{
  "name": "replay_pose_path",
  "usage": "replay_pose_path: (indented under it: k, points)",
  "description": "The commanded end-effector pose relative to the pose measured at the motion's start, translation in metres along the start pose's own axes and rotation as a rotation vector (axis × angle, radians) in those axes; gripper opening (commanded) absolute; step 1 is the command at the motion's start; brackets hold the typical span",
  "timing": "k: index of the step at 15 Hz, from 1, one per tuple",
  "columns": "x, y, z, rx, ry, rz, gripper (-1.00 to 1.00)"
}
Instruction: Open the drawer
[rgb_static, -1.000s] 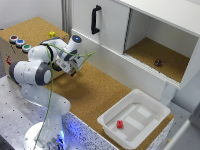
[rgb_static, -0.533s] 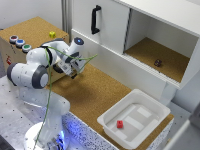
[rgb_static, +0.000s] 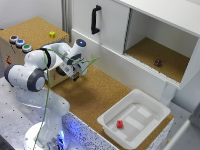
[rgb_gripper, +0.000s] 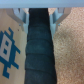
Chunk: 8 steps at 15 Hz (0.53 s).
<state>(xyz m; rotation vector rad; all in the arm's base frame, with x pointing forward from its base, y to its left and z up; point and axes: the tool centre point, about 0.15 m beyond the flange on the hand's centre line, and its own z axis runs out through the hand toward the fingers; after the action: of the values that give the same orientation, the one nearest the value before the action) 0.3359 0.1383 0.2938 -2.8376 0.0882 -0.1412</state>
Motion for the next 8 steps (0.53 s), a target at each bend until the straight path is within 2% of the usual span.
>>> replay_pose_path:
  k: [1, 3, 4, 8]
  points:
    - [-0.009, 0.030, 0.001, -0.027, 0.010, 0.024, -1.00]
    - [-0.008, 0.031, -0.002, -0.033, 0.008, 0.030, -1.00]
    - [-0.008, 0.029, -0.004, -0.033, 0.004, 0.032, 1.00]
    - [-0.009, 0.004, -0.034, -0.077, 0.062, -0.014, 1.00]
